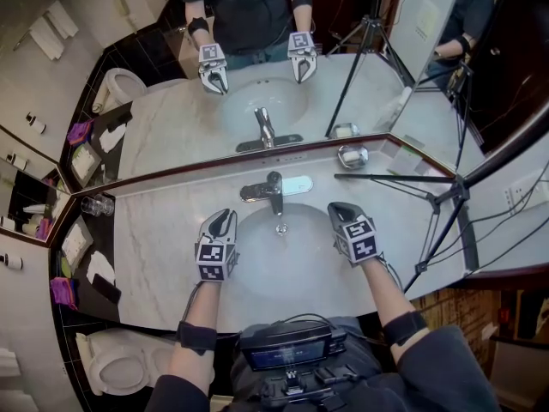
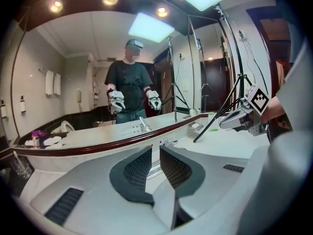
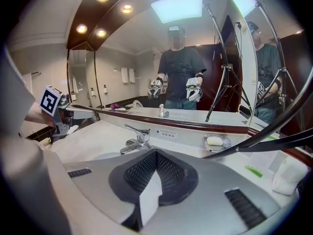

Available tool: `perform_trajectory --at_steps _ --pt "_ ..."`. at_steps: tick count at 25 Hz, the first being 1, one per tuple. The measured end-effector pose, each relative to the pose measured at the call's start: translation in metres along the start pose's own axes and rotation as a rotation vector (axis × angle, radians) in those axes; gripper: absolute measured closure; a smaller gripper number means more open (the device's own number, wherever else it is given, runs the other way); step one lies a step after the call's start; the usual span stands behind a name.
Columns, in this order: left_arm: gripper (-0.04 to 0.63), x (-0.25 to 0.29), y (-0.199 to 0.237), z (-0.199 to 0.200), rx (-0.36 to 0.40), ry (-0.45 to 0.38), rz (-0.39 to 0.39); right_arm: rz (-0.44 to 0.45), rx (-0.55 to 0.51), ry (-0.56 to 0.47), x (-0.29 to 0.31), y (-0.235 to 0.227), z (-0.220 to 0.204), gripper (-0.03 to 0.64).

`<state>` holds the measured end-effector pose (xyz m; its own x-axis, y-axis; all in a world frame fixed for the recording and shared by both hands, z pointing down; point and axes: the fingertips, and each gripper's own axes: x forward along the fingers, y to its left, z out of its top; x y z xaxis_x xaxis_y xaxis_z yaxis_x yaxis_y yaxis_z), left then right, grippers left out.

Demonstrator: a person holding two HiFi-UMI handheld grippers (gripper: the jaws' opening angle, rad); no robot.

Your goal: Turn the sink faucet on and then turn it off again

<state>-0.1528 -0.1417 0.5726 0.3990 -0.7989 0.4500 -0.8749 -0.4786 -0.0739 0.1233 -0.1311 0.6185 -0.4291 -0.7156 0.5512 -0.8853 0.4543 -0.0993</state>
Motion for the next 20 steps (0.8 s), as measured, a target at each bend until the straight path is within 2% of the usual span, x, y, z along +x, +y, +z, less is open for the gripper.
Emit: perform_trajectory --at_steps 3,6,8,10,16,20 --pt "0.518 0.013 -0.015 0.012 0.067 0.007 -0.06 -0.004 0.005 0.008 0.0 -0.002 -0.003 0.598" --pt "0.46 0.032 -0.029 0.018 0.171 0.023 -0.114 -0.008 0.012 0.017 0.003 -0.005 -0.005 0.598" --pt "0.449 0.046 -0.037 0.015 0.246 0.042 -0.143 -0.009 0.016 0.021 0.005 -0.006 -0.006 0.598" --pt "0.426 0.06 -0.046 0.01 0.352 0.067 -0.173 -0.012 0.018 0.025 0.006 -0.009 -0.007 0.598" --pt "0.376 0.098 -0.073 -0.003 0.738 0.125 -0.252 -0.028 0.023 0.041 0.007 -0.019 -0.009 0.598" --pt "0.373 0.115 -0.081 0.0 0.871 0.146 -0.252 -0.039 0.032 0.048 0.007 -0.022 -0.004 0.598"
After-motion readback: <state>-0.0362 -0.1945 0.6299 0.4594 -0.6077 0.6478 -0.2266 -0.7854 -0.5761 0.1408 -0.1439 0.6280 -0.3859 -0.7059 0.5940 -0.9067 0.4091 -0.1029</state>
